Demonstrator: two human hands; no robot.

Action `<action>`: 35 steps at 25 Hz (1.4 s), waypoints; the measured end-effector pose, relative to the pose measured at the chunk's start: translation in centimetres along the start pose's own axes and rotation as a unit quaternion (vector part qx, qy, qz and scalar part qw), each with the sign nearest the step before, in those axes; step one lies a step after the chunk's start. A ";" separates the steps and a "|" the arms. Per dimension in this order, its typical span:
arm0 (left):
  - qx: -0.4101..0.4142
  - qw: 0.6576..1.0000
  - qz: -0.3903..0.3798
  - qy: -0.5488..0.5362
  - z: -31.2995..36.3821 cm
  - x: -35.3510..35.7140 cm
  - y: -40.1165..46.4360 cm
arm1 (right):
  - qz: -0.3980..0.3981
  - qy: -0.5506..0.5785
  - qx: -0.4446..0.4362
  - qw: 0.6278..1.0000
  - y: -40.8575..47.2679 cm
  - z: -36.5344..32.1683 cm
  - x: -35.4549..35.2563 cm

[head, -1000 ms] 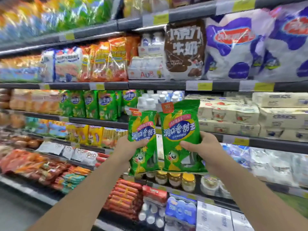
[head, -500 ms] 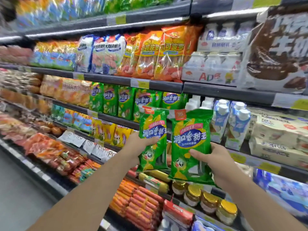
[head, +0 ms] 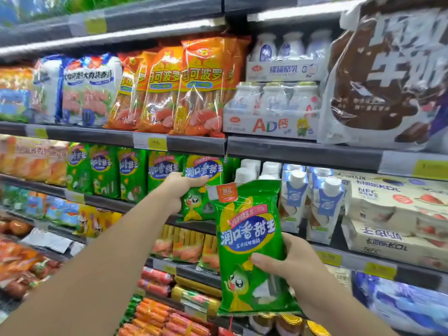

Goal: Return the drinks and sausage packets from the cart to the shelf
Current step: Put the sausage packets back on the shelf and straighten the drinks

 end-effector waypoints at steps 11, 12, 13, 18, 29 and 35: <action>0.156 0.951 0.027 0.267 -1.3 -1.4 6.5 | 0.089 0.009 0.023 0.996 5.3 0.1 4.8; 0.196 0.917 0.056 0.344 -2.1 -1.7 6.3 | 0.095 0.011 0.022 0.995 5.7 0.1 5.3; 0.223 0.887 0.069 0.397 -2.8 -1.8 5.7 | 0.100 0.011 0.021 0.995 6.0 0.2 5.7; 0.314 0.597 0.092 0.733 -6.4 -3.8 7.9 | 0.124 0.007 0.006 0.992 7.5 -0.1 6.9; 0.440 0.739 0.032 0.509 -5.1 -9.4 4.7 | 0.235 0.022 -0.036 0.971 17.9 -2.8 7.3; 0.436 0.585 -0.046 0.682 -5.7 -8.7 3.1 | 0.296 -0.058 -0.013 0.953 21.9 -4.4 8.8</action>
Point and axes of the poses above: each hand's wrist, its own y-axis towards the middle knuckle, its own x-axis out of the palm, z = x × y, the point moved 1 cm from there along y, towards the middle knuckle, and after that the axes turned 15 degrees about -z, right-handed, at the moved point
